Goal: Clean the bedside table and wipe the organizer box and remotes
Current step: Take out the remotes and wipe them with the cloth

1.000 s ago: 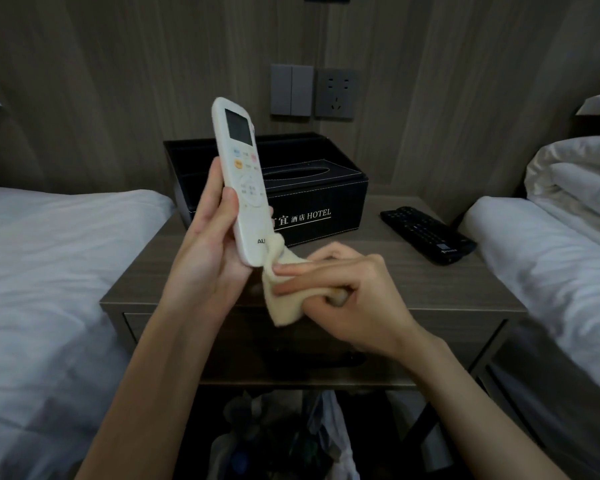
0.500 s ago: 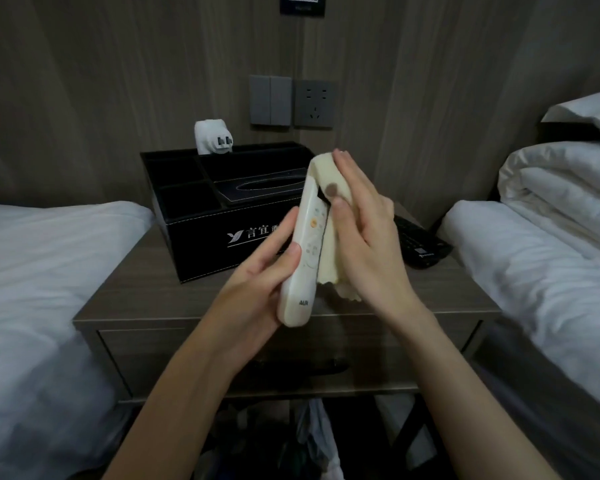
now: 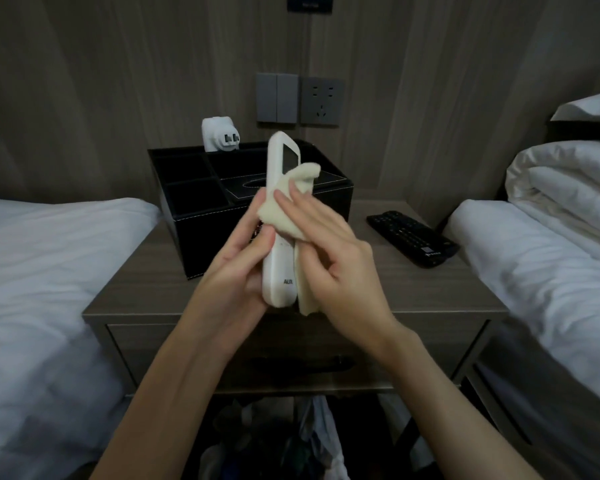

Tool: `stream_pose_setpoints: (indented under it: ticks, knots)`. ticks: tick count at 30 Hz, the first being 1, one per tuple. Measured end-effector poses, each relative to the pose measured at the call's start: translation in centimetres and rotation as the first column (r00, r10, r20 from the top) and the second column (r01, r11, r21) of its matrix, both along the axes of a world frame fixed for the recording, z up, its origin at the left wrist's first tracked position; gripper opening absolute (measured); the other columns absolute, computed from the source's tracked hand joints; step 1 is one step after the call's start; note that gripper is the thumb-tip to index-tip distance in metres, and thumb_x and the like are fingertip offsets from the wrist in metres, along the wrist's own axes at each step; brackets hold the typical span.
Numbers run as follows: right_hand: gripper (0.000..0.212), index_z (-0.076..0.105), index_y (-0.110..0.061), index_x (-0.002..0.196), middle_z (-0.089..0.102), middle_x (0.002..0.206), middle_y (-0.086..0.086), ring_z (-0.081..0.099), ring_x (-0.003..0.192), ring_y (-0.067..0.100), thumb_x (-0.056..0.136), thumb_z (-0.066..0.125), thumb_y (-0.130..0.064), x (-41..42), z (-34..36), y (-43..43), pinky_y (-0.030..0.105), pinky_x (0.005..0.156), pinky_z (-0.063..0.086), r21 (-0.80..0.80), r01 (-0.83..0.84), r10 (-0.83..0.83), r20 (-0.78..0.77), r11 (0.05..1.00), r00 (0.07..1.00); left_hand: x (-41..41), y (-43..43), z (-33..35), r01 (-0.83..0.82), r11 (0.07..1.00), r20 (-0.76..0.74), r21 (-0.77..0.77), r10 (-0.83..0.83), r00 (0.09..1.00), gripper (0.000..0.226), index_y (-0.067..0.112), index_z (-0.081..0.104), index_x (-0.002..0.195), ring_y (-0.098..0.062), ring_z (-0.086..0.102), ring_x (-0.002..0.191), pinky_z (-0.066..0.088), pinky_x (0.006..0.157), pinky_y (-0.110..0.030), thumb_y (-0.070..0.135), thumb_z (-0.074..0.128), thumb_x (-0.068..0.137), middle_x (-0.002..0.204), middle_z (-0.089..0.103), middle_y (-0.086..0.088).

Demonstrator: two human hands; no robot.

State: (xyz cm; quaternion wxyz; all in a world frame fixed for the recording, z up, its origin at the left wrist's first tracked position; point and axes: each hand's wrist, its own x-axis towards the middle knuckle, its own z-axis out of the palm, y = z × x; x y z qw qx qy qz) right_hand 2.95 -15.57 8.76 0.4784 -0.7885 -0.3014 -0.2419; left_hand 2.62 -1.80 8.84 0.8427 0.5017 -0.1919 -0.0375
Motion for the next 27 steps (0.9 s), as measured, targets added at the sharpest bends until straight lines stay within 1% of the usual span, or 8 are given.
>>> stream_pose_setpoints:
  ticks: [6, 13, 15, 18, 20, 23, 25, 27]
  knots:
    - [0.05, 0.062, -0.021, 0.126, 0.055, 0.137, -0.01, 0.041, 0.135, 0.007, 0.082, 0.054, 0.002, -0.5, -1.0, 1.0, 0.016, 0.11, 0.032, 0.066, -0.087, 0.086, 0.024, 0.994, 0.996, 0.3, 1.0, 0.8, -0.1, 0.989, 0.062, -0.105, 0.107, 0.992, 0.05, 0.029, 0.033, 0.148, -0.02, 0.054, 0.127, 0.052, 0.094, -0.033, 0.021, 0.038, 0.099, 0.142, 0.053, -0.003]
    - [0.029, 0.077, -0.01, 0.097, 0.072, 0.111, 0.004, 0.063, 0.109, 0.016, 0.076, 0.061, 0.002, -0.2, -1.9, 0.6, 0.028, 0.093, 0.052, 0.016, -0.134, 0.128, 0.218, 0.991, 0.967, 1.0, 1.8, 1.1, -0.283, 0.947, 0.089, -0.15, 0.298, 0.95, 0.051, 0.029, 0.028, 0.15, -0.015, 0.051, 0.129, 0.05, 0.099, -0.035, 0.021, 0.037, 0.101, 0.149, 0.044, 0.001]
    - [0.025, 0.079, -0.011, 0.088, 0.074, 0.102, 0.001, 0.066, 0.1, 0.017, 0.076, 0.058, -0.003, 0.4, -1.8, -0.4, 0.029, 0.088, 0.054, -0.04, -0.062, 0.071, 0.275, 0.997, 0.959, 1.0, 1.9, 1.1, -0.277, 0.946, 0.082, -0.169, 0.294, 0.952, 0.051, 0.03, 0.029, 0.15, -0.014, 0.051, 0.129, 0.05, 0.098, -0.032, 0.021, 0.039, 0.1, 0.147, 0.047, 0.003]
    - [0.027, 0.078, -0.013, 0.083, 0.075, 0.097, -0.004, 0.065, 0.096, 0.017, 0.077, 0.053, -0.008, 1.9, -1.6, -2.7, 0.03, 0.087, 0.052, -0.125, 0.203, -0.147, 0.356, 0.971, 0.923, 1.0, 2.0, 1.1, -0.246, 0.958, 0.092, -0.148, 0.261, 0.961, 0.051, 0.031, 0.029, 0.15, -0.018, 0.045, 0.135, 0.037, 0.111, -0.039, 0.021, 0.039, 0.101, 0.149, 0.044, 0.002]
    - [0.032, 0.078, -0.018, 0.092, 0.072, 0.107, -0.008, 0.06, 0.107, 0.015, 0.08, 0.048, -0.015, 2.7, -1.2, -4.3, 0.034, 0.096, 0.047, -0.204, 0.297, -0.253, 0.216, 0.933, 0.943, 0.9, 1.8, 1.2, -0.231, 0.966, 0.094, -0.115, 0.242, 0.966, 0.051, 0.034, 0.03, 0.149, -0.015, 0.045, 0.135, 0.033, 0.114, -0.041, 0.022, 0.041, 0.1, 0.15, 0.042, 0.005]
    - [0.05, 0.067, -0.032, 0.12, 0.057, 0.133, -0.015, 0.038, 0.132, 0.012, 0.084, 0.033, -0.037, 2.6, -0.8, -5.3, 0.039, 0.113, 0.031, -0.355, 0.274, -0.304, -0.033, 0.894, 0.952, 0.2, 0.6, 1.3, -0.251, 0.964, 0.068, -0.092, 0.258, 0.964, 0.05, 0.04, 0.043, 0.137, -0.01, 0.048, 0.131, 0.034, 0.114, -0.039, 0.022, 0.049, 0.09, 0.143, 0.05, 0.01]
    - [0.049, 0.063, -0.034, 0.124, 0.057, 0.132, -0.019, 0.041, 0.131, 0.007, 0.088, 0.031, -0.04, 1.8, -0.1, -4.8, 0.034, 0.111, 0.033, -0.223, 0.249, -0.273, -0.085, 0.942, 0.958, -0.2, -0.1, 1.1, -0.291, 0.956, 0.085, -0.047, 0.294, 0.952, 0.047, 0.044, 0.05, 0.126, -0.007, 0.052, 0.126, 0.037, 0.112, -0.036, 0.022, 0.054, 0.084, 0.131, 0.06, 0.013]
    - [0.035, 0.064, -0.033, 0.122, 0.065, 0.121, -0.02, 0.055, 0.116, 0.002, 0.094, 0.044, -0.039, 0.8, 1.0, -3.8, 0.026, 0.098, 0.045, 0.045, 0.175, -0.167, -0.137, 0.984, 0.976, -0.5, -0.7, 0.7, -0.337, 0.941, 0.126, 0.033, 0.33, 0.935, 0.048, 0.044, 0.053, 0.125, -0.005, 0.058, 0.119, 0.042, 0.106, -0.033, 0.024, 0.059, 0.081, 0.121, 0.066, 0.013]
